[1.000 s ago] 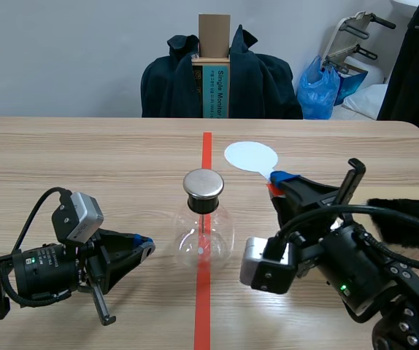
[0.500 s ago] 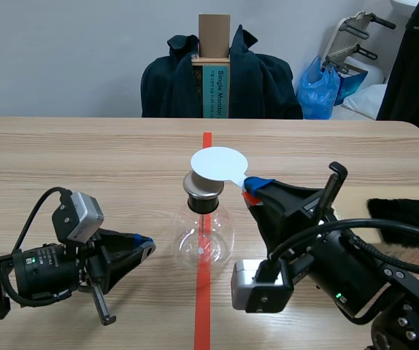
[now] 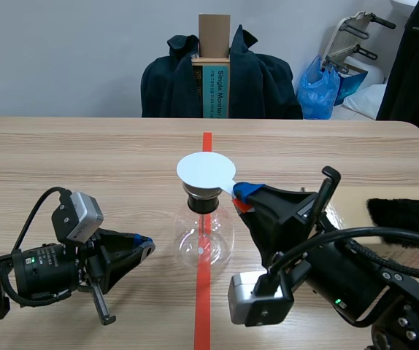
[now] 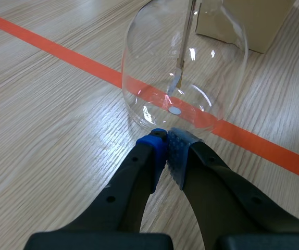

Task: Do the electroscope experiment.
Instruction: 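Move the plate toward and away from the electroscope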

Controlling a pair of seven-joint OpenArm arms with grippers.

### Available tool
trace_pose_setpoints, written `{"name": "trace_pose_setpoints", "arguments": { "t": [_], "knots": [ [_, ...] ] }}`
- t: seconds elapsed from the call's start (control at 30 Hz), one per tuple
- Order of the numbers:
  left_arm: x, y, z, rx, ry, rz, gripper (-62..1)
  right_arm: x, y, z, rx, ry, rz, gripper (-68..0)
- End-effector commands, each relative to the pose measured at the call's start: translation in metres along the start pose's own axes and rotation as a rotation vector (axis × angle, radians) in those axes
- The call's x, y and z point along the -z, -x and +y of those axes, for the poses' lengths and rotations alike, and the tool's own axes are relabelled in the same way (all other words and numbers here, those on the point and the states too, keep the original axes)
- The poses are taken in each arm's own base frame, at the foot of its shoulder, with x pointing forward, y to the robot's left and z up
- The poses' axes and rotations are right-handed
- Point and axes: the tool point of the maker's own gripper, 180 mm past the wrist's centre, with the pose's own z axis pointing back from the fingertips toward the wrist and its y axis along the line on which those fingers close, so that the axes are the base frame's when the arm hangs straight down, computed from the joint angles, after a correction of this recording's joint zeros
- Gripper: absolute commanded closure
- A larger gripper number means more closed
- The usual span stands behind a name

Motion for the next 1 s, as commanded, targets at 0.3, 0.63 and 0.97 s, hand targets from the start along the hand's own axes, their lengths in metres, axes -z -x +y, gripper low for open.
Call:
{"name": "trace_pose_setpoints", "arguments": {
  "t": [0.3, 0.63, 0.97],
  "knots": [
    [0.002, -0.009, 0.003, 0.004, -0.004, -0.032, -2.7, 0.002, 0.02, -0.009, -0.02, 0.031, 0.088, -0.8],
    [0.002, -0.009, 0.003, 0.004, -0.004, -0.032, -2.7, -0.005, 0.057, -0.01, -0.017, 0.033, 0.294, -0.8],
    [0.002, -0.009, 0.003, 0.004, -0.004, -0.032, -2.7, -0.012, 0.076, -0.01, -0.016, 0.034, 0.407, -0.8]
  ]
}}
